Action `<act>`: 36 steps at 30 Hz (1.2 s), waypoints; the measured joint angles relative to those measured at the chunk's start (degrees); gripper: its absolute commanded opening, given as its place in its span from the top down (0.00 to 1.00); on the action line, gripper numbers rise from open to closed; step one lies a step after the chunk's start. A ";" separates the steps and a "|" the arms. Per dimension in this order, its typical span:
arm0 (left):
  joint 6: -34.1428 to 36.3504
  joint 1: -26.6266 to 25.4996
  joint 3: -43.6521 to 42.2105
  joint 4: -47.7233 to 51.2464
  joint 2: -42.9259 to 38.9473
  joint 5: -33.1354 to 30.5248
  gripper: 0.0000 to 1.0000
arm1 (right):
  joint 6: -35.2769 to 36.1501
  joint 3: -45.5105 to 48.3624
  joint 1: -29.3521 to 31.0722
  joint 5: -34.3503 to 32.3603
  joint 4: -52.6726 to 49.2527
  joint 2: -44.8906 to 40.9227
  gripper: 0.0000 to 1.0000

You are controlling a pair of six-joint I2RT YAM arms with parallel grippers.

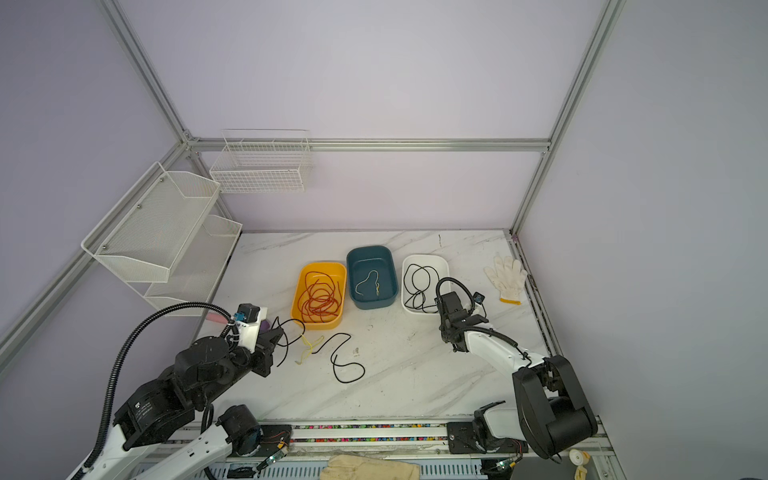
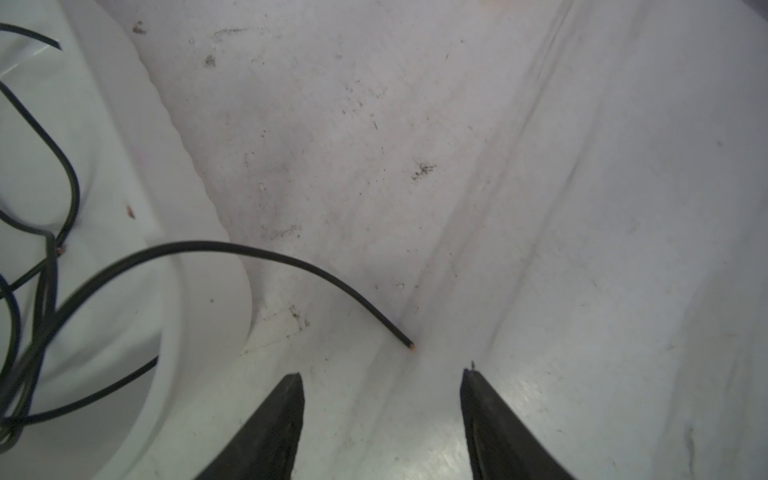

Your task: Untangle the cables

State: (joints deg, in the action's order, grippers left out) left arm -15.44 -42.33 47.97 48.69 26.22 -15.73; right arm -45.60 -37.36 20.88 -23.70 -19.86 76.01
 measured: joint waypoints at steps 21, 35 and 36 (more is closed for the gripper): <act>-0.02 0.22 0.00 0.00 -0.37 -0.22 1.00 | 8.92 -8.17 -0.39 -0.92 5.99 16.63 0.48; -0.02 0.20 0.00 0.02 -0.37 -0.57 1.00 | 11.52 -8.90 -1.20 2.56 9.01 18.67 1.00; -0.02 0.20 0.00 0.02 -0.37 -0.57 1.00 | 11.67 -8.85 -1.27 2.75 8.96 18.45 1.00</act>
State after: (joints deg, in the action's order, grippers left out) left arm -15.46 -42.13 47.97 48.71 25.85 -16.29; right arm -33.93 -46.22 19.62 -20.95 -10.90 94.45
